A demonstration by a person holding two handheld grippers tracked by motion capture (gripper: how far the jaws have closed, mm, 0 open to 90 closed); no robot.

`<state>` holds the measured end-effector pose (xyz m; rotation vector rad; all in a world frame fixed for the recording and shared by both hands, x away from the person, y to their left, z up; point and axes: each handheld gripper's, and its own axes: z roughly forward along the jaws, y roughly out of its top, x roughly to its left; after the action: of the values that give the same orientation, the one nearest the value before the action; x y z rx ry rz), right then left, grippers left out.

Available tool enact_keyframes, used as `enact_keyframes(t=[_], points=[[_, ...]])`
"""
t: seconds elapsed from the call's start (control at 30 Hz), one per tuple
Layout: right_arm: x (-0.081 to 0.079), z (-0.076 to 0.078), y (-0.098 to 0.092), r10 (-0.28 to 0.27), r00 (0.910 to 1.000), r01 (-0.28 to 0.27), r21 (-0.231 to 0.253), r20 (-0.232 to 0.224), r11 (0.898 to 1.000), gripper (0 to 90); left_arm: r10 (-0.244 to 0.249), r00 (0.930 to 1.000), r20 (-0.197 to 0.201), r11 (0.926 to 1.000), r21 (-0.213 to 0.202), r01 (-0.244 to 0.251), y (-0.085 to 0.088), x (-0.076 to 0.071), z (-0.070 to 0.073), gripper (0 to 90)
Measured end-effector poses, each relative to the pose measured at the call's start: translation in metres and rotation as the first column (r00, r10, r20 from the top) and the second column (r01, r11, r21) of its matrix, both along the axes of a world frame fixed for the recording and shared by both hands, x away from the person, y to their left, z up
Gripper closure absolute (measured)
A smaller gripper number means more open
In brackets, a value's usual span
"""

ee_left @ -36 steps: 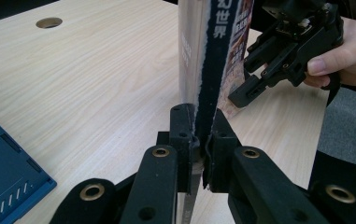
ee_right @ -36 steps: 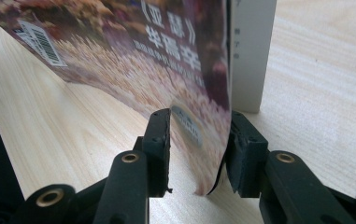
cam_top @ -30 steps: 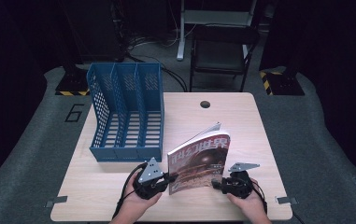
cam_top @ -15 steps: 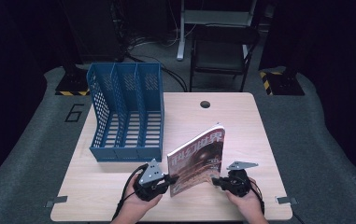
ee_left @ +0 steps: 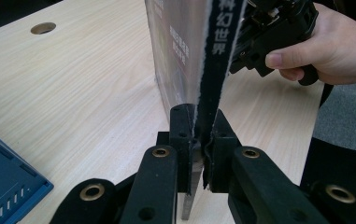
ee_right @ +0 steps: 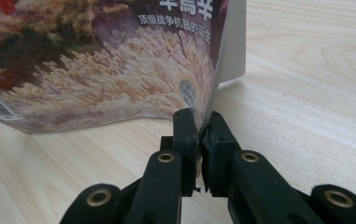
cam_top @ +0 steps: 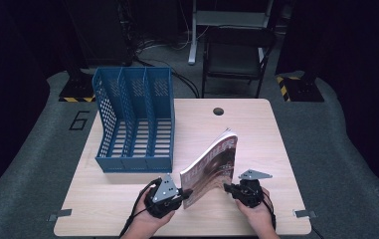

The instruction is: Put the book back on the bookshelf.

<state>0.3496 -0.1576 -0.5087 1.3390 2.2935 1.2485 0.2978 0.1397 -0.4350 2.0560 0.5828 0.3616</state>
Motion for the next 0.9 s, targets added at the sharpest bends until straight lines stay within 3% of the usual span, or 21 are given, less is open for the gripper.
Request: enact_keyframes(t=[0.23, 0.33, 0.43, 0.53, 0.67, 0.9], points=[[0.004, -0.005, 0.002, 0.014, 0.9998, -0.014, -0.01, 0.012, 1.0, 83.9, -0.004, 1.0, -0.003, 1.0, 0.009, 0.004, -0.003, -0.002, -0.001, 83.7], [0.004, -0.006, 0.001, 0.012, 0.9999, -0.012, -0.006, -0.006, 1.0, 82.1, -0.016, 0.9998, -0.009, 0.9998, 0.015, 0.016, -0.003, -0.001, 0.0, 83.5], [0.005, -0.007, 0.0, 0.01, 0.9999, -0.01, -0.007, -0.008, 1.0, 79.6, -0.02, 0.9992, -0.036, 0.9998, -0.001, 0.02, -0.004, -0.001, 0.0, 81.0], [0.005, -0.008, -0.001, 0.006, 0.9999, -0.006, 0.002, -0.01, 1.0, 77.5, -0.018, 0.9993, -0.032, 0.9998, 0.0, 0.018, -0.006, -0.001, 0.002, 76.8], [0.005, -0.009, -0.002, 0.009, 0.9998, -0.009, 0.004, -0.015, 1.0, 76.0, 0.003, 0.9969, -0.079, 1.0, 0.002, -0.003, -0.01, -0.001, 0.012, 70.1], [0.006, -0.01, -0.003, 0.012, 0.9997, -0.012, 0.014, -0.021, 1.0, 76.5, 0.013, 0.9944, -0.105, 0.9976, -0.066, -0.02, -0.01, 0.0, 0.028, 60.1]])
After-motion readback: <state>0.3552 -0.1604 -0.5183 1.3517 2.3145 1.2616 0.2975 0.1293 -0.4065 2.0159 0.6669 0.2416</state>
